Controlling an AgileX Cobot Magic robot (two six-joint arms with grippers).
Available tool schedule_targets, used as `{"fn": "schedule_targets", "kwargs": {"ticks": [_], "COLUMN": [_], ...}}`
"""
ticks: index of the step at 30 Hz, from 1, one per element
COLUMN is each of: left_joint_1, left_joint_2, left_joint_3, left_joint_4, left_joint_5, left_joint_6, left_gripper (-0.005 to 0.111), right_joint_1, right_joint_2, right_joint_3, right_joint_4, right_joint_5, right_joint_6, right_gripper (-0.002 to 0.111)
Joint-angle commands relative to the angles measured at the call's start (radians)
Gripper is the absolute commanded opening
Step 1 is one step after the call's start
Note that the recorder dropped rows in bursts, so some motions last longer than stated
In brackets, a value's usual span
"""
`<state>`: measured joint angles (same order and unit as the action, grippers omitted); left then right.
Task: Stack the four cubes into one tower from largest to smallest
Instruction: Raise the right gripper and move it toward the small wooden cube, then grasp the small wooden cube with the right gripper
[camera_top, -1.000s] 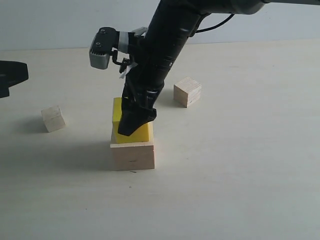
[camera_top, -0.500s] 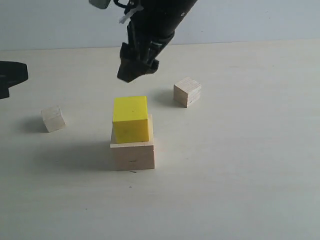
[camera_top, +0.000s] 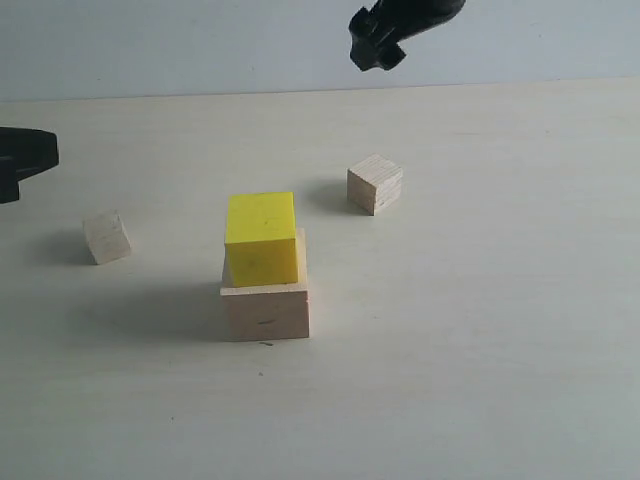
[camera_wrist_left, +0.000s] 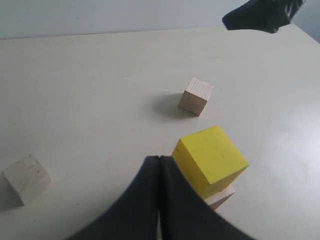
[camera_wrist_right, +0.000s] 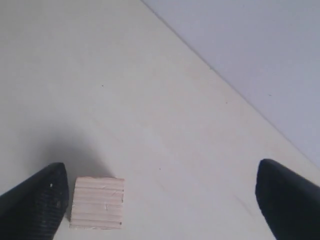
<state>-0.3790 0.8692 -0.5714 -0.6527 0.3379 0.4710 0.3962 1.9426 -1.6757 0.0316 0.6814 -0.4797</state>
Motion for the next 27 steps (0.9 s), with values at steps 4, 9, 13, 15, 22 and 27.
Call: {"fn": "schedule_targets", "kwargs": {"ticks": [4, 9, 13, 15, 22, 27], "left_joint_1": [0.001, 0.001, 0.001, 0.001, 0.001, 0.001], "left_joint_2": [-0.008, -0.008, -0.008, -0.008, -0.008, -0.008], "left_joint_3": [0.005, 0.005, 0.005, 0.005, 0.005, 0.005], "left_joint_4": [0.005, 0.005, 0.005, 0.005, 0.005, 0.005], "left_joint_5": [0.045, 0.061, 0.059, 0.059, 0.059, 0.059], "left_joint_6": [-0.008, -0.008, -0.008, -0.008, -0.008, -0.008], "left_gripper": [0.0, 0.0, 0.0, 0.0, 0.0, 0.0], "right_joint_1": [-0.003, -0.003, -0.003, -0.003, -0.003, -0.003], "right_joint_2": [0.175, 0.239, 0.254, 0.257, 0.257, 0.261], "right_joint_3": [-0.006, -0.006, -0.006, -0.006, -0.006, -0.006], "right_joint_4": [0.001, 0.015, 0.058, 0.06, 0.074, 0.074], "right_joint_5": [-0.046, -0.036, -0.031, -0.025, -0.01, 0.004], "right_joint_6": [0.012, 0.039, 0.039, 0.039, 0.039, 0.039], "right_gripper": [0.096, 0.096, 0.096, 0.096, 0.096, 0.096]}}
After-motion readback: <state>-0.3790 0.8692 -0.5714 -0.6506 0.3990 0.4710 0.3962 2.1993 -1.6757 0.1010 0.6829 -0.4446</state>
